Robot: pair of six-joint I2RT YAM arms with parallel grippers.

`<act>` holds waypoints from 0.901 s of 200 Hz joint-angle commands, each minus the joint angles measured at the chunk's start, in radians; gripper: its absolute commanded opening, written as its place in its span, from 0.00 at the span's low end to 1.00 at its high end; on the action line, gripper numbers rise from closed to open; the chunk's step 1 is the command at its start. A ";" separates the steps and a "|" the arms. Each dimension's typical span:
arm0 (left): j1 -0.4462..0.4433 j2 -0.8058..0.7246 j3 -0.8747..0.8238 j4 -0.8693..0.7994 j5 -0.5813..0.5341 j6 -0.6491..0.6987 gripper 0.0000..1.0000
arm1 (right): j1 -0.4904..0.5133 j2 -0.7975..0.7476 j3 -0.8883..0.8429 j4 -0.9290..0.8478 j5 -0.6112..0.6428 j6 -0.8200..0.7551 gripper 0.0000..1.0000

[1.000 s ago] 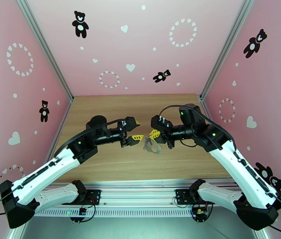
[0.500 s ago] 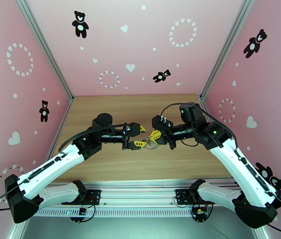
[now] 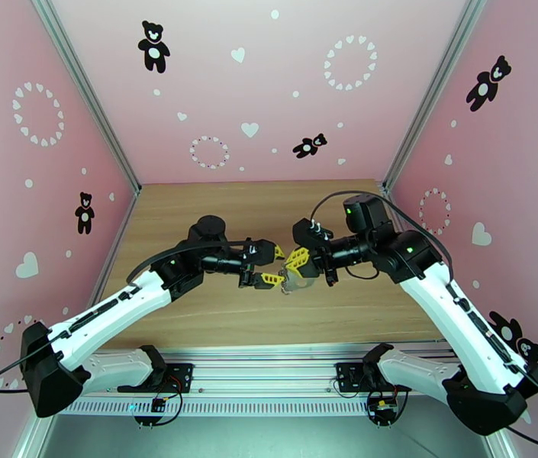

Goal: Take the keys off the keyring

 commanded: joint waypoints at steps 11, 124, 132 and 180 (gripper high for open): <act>-0.009 0.010 0.013 0.089 0.041 -0.032 0.50 | -0.010 -0.001 0.019 0.010 -0.033 -0.005 0.00; -0.020 -0.015 -0.036 0.158 0.011 -0.084 0.27 | -0.021 -0.011 0.021 0.021 -0.045 0.009 0.00; -0.019 -0.016 -0.036 0.156 0.015 -0.086 0.25 | -0.019 -0.010 0.023 0.018 -0.043 0.009 0.00; -0.020 -0.035 -0.036 0.173 0.024 -0.122 0.16 | -0.021 -0.018 0.020 0.016 -0.036 0.010 0.00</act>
